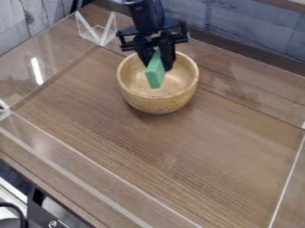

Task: Put green stick into wooden bowl

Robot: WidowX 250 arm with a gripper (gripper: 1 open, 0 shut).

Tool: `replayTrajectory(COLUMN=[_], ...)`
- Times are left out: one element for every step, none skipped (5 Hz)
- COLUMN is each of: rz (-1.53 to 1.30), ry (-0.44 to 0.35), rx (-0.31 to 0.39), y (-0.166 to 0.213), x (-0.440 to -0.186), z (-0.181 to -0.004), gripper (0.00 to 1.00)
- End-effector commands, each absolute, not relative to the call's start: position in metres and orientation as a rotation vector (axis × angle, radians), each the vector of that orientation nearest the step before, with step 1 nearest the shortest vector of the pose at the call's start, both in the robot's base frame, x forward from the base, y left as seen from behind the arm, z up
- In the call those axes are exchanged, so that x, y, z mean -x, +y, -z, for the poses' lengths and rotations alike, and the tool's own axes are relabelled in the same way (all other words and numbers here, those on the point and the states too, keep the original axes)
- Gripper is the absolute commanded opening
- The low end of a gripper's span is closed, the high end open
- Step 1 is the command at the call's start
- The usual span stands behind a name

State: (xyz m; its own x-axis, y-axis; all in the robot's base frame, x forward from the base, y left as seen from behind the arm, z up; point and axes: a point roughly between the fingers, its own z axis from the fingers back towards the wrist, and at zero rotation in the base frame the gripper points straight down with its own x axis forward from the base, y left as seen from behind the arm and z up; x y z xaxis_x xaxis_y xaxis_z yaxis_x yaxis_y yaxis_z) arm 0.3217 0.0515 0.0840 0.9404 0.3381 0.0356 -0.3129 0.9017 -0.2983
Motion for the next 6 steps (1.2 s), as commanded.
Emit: replayTrajectory(rz=[-0.333, -0.27, -0.208, -0.199, -0.192, -0.158], ry=[-0.147, -0.139, -0.13, -0.128, -0.131, -0.131], rx=[0.278, 0.278, 0.278, 0.275, 0.273, 0.27], y=[0.062, 0.059, 0.055, 0.056, 0.057, 0.044], x=[-0.327, -0.326, -0.325, -0.328, -0.331, -0.333], z=[-0.091, -0.09, -0.088, -0.078, -0.073, -0.084], gripper=[0.0, 0.0, 0.0, 0.0, 0.0, 0.0])
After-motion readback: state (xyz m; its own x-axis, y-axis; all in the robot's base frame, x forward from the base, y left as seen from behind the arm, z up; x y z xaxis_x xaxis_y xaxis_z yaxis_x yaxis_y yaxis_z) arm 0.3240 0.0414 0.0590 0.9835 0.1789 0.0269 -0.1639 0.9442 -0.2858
